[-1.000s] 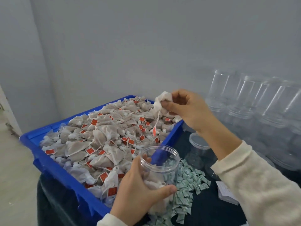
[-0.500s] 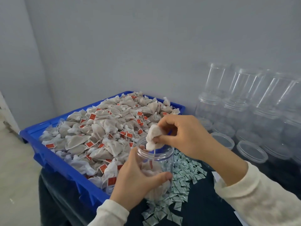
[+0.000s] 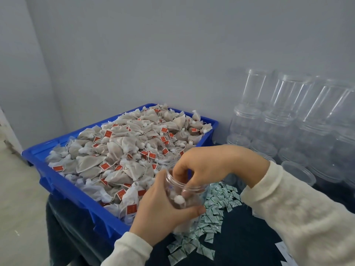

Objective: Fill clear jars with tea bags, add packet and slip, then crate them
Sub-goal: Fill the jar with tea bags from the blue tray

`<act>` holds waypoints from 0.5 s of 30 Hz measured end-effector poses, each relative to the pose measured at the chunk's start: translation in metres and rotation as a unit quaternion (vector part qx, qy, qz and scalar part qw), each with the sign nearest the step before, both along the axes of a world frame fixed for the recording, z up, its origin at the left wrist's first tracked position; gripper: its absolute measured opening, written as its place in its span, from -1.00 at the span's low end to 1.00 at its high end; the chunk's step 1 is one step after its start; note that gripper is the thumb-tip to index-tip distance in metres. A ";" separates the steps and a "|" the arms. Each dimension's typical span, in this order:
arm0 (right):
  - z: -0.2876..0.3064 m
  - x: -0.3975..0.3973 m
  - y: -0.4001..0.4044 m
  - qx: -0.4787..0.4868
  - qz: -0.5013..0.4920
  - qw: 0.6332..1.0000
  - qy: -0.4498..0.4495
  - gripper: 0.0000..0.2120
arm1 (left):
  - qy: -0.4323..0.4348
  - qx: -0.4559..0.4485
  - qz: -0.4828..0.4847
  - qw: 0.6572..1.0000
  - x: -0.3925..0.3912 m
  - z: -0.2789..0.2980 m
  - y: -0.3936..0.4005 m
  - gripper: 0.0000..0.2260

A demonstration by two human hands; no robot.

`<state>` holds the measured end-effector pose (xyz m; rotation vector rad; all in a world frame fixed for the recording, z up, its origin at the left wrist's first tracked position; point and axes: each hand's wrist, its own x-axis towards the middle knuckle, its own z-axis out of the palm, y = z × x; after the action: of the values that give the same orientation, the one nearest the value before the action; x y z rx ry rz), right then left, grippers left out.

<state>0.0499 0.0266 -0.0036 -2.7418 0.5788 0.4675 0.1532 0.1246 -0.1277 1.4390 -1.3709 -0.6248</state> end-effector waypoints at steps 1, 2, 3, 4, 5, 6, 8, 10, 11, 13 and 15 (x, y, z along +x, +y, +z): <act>0.000 0.000 0.000 0.000 0.004 1.000 0.017 -0.93 | -0.005 0.002 0.001 1.000 0.000 -0.001 0.000 -0.32; -0.001 0.001 -0.001 -0.004 0.007 0.999 0.033 -0.90 | -0.010 0.005 0.004 1.000 0.000 -0.001 0.000 -0.29; -0.002 0.001 -0.001 -0.010 0.011 0.999 0.050 -0.85 | -0.015 0.007 0.007 1.000 0.001 -0.002 -0.001 -0.25; -0.003 0.002 -0.001 -0.016 0.015 0.997 0.068 -0.81 | -0.020 0.010 0.010 1.000 0.001 -0.003 -0.001 -0.22; -0.004 0.002 0.000 -0.022 0.020 0.996 0.086 -0.80 | -0.024 0.014 0.012 1.000 0.001 -0.004 -0.002 -0.18; -0.004 0.004 0.001 -0.028 0.026 0.994 0.104 -0.82 | -0.030 0.018 0.013 0.999 0.000 -0.005 -0.002 -0.13; -0.005 0.007 0.003 -0.033 0.041 0.989 0.141 -0.87 | -0.040 0.022 0.011 0.999 0.000 -0.005 -0.001 -0.10; -0.006 0.009 0.004 -0.028 0.051 0.984 0.170 -0.94 | -0.045 0.017 0.010 0.999 0.000 -0.005 -0.001 -0.16; -0.006 0.010 0.004 -0.025 0.056 0.982 0.181 -0.94 | -0.049 0.017 0.010 0.999 0.000 -0.005 0.000 -0.18; -0.008 0.011 0.003 -0.021 0.066 0.977 0.200 -0.93 | -0.060 0.022 0.007 0.998 0.000 -0.006 0.000 -0.14; -0.008 0.011 0.003 -0.018 0.074 0.975 0.209 -0.94 | -0.066 0.025 0.006 0.997 0.000 -0.006 -0.001 -0.11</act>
<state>0.0607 0.0294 -0.0118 -2.7418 0.4812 1.0967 0.1533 0.1238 -0.1341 1.5506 -1.4570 -0.5683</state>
